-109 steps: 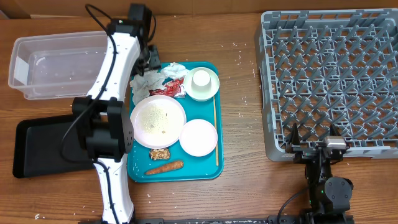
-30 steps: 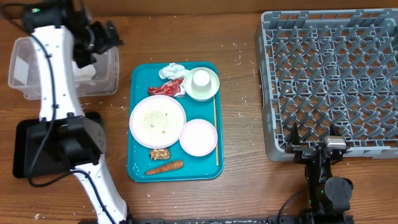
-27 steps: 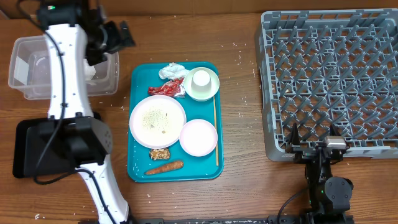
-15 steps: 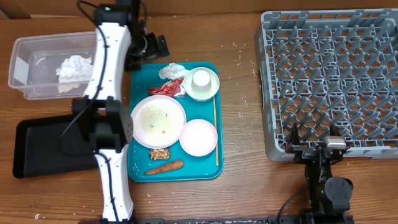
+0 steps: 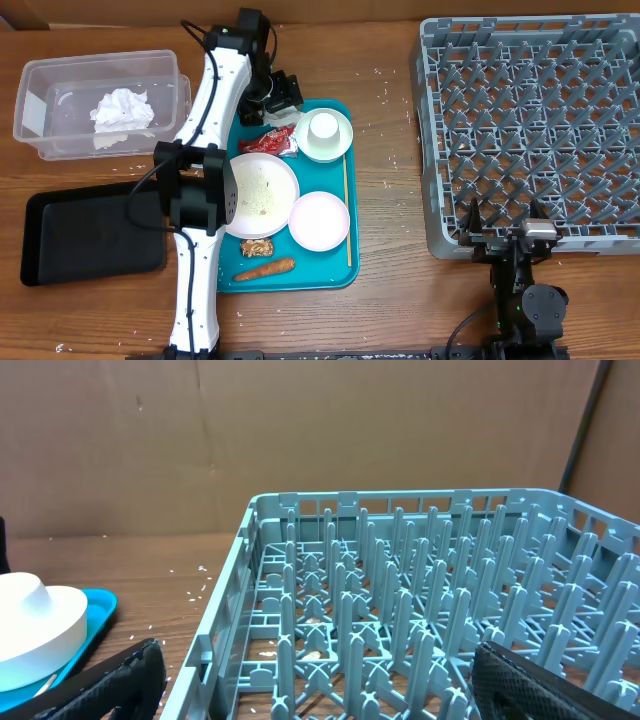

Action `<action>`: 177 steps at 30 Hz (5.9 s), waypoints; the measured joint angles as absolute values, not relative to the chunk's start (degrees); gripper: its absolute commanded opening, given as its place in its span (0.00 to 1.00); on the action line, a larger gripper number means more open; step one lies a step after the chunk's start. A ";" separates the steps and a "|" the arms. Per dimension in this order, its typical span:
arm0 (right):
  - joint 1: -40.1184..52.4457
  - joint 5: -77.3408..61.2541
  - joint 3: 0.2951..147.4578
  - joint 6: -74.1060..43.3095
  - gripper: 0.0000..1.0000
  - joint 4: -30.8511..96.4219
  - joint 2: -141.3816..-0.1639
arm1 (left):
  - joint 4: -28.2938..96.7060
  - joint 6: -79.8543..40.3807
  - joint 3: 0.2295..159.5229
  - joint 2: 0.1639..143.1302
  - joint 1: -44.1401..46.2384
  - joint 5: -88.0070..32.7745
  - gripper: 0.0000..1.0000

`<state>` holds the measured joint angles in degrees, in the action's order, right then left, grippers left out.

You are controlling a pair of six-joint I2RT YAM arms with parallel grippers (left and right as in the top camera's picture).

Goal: Sort waste into correct bins and load items into the dishwasher
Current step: 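Grasp the remaining white tissue and drop it into the clear bin, then move the left gripper to the red wrapper and grasp it, then carry the red wrapper left and release it into the clear bin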

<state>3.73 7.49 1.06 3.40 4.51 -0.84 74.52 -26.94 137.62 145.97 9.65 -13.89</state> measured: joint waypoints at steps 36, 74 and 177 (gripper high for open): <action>3.73 7.51 1.06 3.38 1.00 4.51 -0.84 | 80.97 -36.40 168.83 144.75 -2.76 5.69 0.04; 3.75 7.51 1.06 3.40 1.00 4.51 -0.84 | 96.66 -17.56 168.24 144.75 5.56 -17.12 1.00; 3.73 7.51 1.06 3.42 1.00 4.51 -0.84 | 68.40 -14.15 148.59 130.52 2.48 14.44 0.04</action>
